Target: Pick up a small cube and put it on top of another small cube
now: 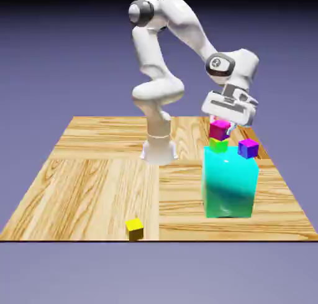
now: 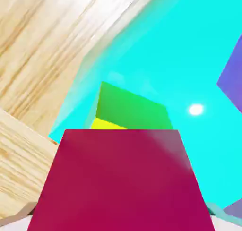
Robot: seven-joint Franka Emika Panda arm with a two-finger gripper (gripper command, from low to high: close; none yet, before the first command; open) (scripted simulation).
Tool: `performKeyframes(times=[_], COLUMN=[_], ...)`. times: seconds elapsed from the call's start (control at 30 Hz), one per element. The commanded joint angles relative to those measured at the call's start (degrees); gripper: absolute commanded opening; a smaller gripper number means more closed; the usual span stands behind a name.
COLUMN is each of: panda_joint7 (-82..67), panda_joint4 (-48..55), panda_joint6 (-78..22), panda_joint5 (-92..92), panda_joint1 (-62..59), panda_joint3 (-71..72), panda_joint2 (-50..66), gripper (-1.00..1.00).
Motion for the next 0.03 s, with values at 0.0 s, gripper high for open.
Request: performKeyframes(times=[0.0], panda_joint7=[-0.7], panda_joint4=[1.5], panda_joint6=[-2.5], panda_joint5=[1.0], panda_joint1=[0.6], panda_joint3=[0.4], panda_joint2=[-1.0], gripper=[1.0])
